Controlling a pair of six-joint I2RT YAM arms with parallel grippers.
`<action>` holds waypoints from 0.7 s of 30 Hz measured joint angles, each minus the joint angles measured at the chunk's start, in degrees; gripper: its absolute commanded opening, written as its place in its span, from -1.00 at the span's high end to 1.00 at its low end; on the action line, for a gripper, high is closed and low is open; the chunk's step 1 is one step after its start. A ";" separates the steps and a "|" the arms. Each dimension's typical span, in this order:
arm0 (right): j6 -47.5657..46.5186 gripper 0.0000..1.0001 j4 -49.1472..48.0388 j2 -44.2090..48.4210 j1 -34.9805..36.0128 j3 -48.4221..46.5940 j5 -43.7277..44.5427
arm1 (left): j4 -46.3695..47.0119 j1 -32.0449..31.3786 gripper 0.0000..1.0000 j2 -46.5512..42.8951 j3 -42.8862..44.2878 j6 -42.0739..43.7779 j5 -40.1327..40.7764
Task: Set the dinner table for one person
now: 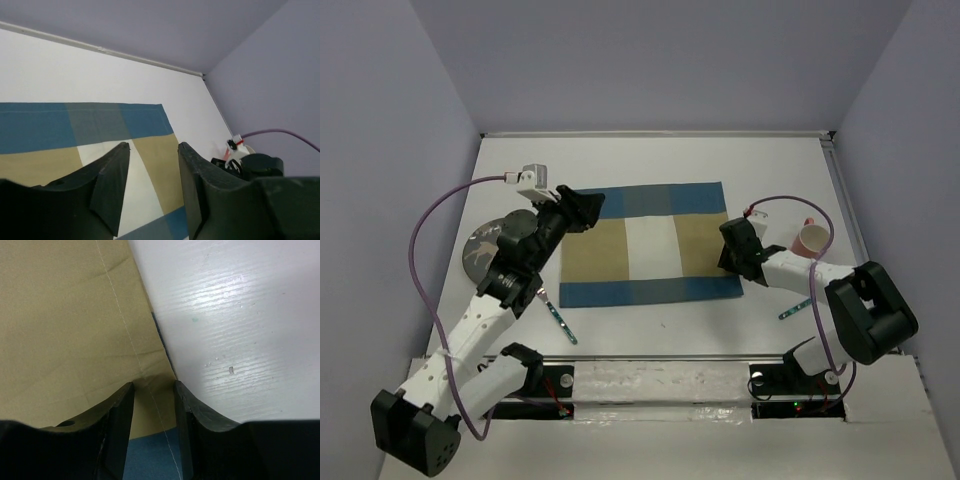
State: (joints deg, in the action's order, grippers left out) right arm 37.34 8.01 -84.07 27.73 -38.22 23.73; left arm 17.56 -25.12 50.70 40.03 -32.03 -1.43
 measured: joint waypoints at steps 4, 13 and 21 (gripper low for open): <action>0.37 -0.07 0.66 0.50 0.00 0.04 0.44 | -5.95 0.00 -0.36 -5.16 2.23 4.04 -3.80; 0.39 0.13 2.67 0.31 -0.02 -0.07 2.03 | -13.46 -0.02 -0.49 -12.70 3.41 12.52 -4.17; 1.36 0.84 3.15 -2.23 -0.74 -2.21 4.04 | -15.37 -0.02 -0.52 -13.35 2.40 15.69 -4.24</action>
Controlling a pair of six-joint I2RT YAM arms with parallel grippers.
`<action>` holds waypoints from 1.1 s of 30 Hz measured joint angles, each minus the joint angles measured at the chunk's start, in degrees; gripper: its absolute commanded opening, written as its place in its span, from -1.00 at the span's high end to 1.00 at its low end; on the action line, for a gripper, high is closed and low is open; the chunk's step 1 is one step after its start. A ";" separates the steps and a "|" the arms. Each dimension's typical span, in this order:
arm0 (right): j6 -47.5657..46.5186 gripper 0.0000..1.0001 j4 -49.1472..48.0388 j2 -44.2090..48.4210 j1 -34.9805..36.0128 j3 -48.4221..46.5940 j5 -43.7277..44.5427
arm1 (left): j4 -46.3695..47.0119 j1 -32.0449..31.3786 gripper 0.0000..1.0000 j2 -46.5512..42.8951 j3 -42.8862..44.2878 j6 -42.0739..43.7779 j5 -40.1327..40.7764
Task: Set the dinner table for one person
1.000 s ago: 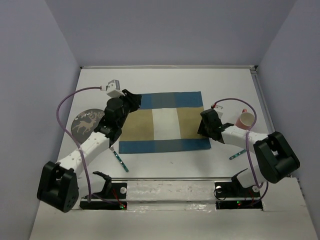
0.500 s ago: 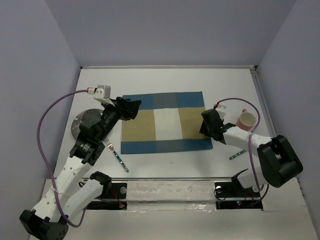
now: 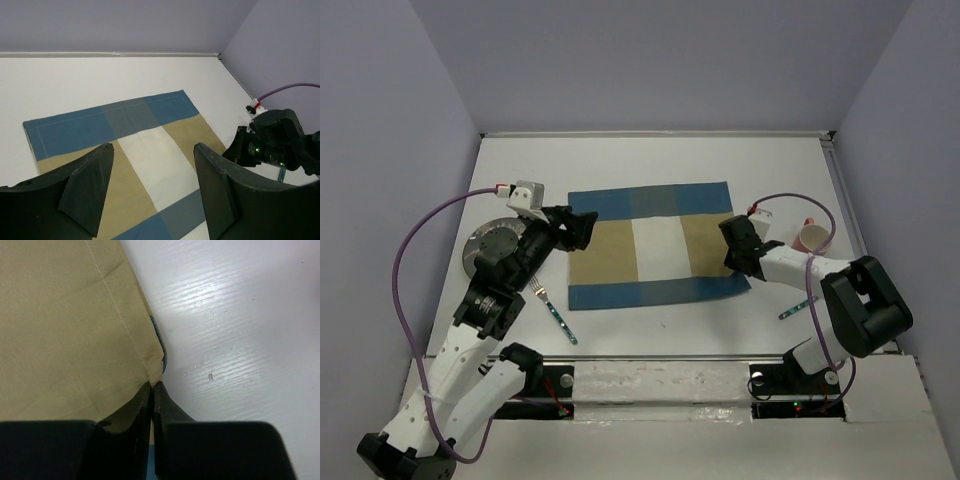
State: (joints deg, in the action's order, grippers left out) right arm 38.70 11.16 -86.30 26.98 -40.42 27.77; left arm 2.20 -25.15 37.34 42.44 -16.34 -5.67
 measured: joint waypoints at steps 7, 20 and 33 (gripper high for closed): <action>1.75 0.85 1.46 0.35 -0.83 -0.02 0.57 | -0.17 0.00 -0.54 -1.38 -0.46 0.85 -0.57; 2.67 -0.69 7.93 9.35 -1.05 0.15 0.74 | -0.15 0.02 -0.69 -0.33 -0.46 0.85 -2.10; -1.46 -0.72 -8.20 11.21 5.68 -2.10 -17.64 | 0.07 2.10 -0.98 -4.96 -0.48 0.35 1.70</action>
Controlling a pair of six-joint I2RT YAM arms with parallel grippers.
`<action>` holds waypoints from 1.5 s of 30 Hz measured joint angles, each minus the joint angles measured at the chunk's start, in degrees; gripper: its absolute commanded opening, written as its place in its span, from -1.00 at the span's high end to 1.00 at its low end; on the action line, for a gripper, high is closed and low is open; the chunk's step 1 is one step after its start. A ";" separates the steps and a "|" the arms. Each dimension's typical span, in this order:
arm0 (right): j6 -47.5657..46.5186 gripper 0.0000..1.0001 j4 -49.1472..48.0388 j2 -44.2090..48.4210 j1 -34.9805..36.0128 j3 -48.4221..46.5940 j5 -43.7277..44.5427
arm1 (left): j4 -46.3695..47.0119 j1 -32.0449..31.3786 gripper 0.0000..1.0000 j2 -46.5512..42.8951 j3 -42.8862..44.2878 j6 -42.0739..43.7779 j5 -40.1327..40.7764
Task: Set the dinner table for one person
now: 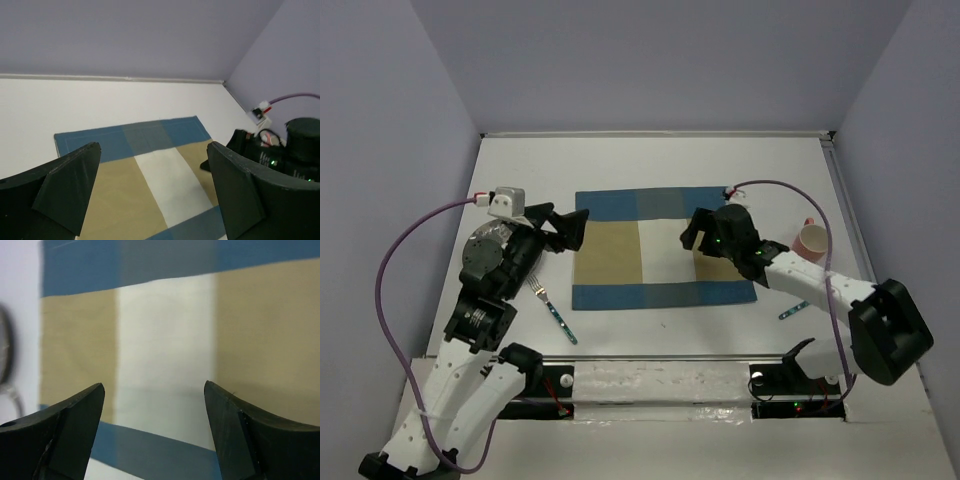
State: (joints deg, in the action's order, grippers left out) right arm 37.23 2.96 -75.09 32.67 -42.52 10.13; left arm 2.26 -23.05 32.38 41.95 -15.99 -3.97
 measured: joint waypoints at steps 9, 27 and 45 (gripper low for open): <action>5.03 -0.71 -17.33 -32.41 17.31 -28.41 -8.55 | 2.80 2.97 -0.98 -6.84 -0.24 -1.44 6.08; 19.96 -0.50 -20.90 -66.20 21.03 -61.61 -14.29 | 2.58 1.29 -0.98 -7.10 -1.01 -1.14 9.62; 31.47 -0.07 -20.37 -79.38 22.53 -78.07 -21.07 | 2.51 -0.61 -0.98 -8.00 -1.05 -0.98 9.62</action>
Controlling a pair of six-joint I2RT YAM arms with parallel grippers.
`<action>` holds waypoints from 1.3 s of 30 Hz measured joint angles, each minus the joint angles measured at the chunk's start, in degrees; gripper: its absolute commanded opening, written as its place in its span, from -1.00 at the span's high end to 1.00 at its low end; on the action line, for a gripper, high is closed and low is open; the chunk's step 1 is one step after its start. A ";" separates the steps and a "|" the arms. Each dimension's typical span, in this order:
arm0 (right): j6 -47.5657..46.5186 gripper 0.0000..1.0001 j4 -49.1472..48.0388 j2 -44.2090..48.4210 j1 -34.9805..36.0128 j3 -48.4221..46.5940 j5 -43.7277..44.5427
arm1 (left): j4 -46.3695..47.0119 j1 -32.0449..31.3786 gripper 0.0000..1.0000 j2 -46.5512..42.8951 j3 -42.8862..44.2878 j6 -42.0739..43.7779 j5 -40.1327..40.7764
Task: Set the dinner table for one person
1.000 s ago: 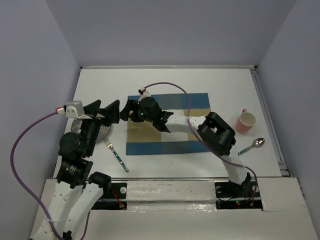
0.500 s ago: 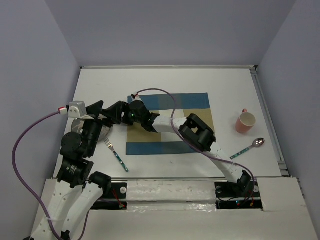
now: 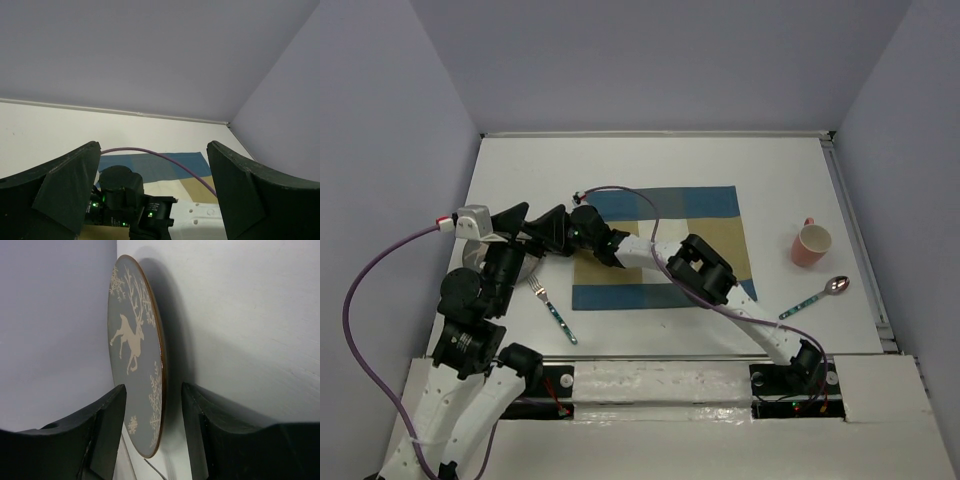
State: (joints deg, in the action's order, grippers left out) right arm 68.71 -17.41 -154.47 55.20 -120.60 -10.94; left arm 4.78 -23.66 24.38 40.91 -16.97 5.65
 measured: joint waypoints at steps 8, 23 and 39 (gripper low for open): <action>4.96 0.16 -2.40 -1.88 0.02 -0.35 -3.08 | -0.33 -0.02 -0.98 -1.53 0.00 0.20 0.04; 7.06 1.00 -3.48 -5.18 0.11 -4.42 -4.39 | -0.79 -0.02 -0.98 -3.61 -0.07 0.44 0.57; 2.93 1.00 -7.93 -5.99 -0.96 -5.57 -4.55 | -0.81 -0.02 -0.98 -4.02 -0.07 0.42 0.46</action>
State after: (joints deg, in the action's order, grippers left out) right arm 71.64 -25.34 -160.46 54.24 -126.17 -15.49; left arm 3.97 -23.68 20.36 40.84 -16.56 6.11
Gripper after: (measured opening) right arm 0.068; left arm 0.989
